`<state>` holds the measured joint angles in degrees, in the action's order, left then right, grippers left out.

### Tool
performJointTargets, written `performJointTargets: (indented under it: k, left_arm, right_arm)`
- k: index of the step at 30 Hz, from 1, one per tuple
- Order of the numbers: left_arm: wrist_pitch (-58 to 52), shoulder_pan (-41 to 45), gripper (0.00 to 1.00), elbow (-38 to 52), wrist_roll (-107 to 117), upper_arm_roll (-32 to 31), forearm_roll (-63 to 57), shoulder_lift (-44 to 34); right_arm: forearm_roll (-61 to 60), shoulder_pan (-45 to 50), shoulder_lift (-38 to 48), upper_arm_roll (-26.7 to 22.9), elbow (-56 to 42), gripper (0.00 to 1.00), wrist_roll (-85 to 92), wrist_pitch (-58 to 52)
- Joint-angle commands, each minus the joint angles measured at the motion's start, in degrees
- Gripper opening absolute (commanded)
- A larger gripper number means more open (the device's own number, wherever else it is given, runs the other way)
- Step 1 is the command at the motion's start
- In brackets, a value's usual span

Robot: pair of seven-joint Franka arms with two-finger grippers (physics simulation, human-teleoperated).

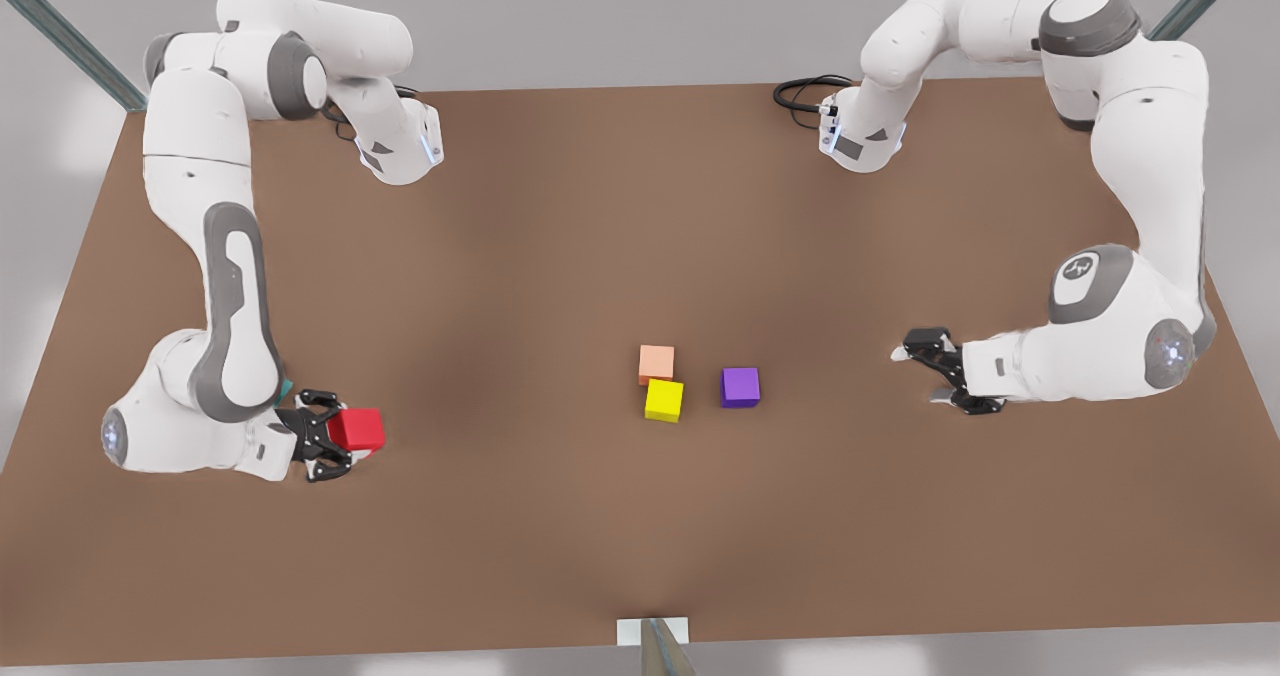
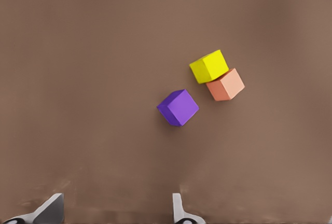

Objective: Pick up red wooden cube and pass to hand red wooden cube and place in blue wooden cube

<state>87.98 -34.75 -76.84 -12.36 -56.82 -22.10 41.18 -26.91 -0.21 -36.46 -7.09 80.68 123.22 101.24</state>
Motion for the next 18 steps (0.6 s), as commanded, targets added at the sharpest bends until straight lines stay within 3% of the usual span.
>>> performJointTargets:
  k: [1, 2, 4, 11, 18]
  left_arm:
    - [-11.86, 23.79, 1.0, -2.26, 16.42, 38.91, 18.83, -18.58]
    - [-12.21, 37.91, 1.0, -4.1, 14.82, 53.74, 21.75, -24.04]
    - [-12.21, 37.65, 1.0, -5.6, 14.56, 53.83, 22.01, -30.46]
    - [-12.04, 38.09, 1.0, -4.02, 14.47, 52.69, 22.54, -27.82]
    - [-12.21, 37.82, 1.0, -3.93, 14.47, 52.6, 22.54, -27.74]
  right_arm:
    - [19.26, 0.12, 2.18, -2.4, 1.4, 0.42, -32.86, -0.87]
    - [21.9, 0.12, 2.98, -3.9, 2.46, 0.42, -35.33, -0.69]
    - [26.91, 0.12, 3.77, -5.13, 2.72, 0.42, -40.16, 0.1]
    - [33.59, 0.21, 11.15, -5.48, 19.25, 0.41, -44.38, 21.19]
    - [33.59, -1.64, 13.61, -6.1, 27.86, 0.41, -44.47, 29.63]
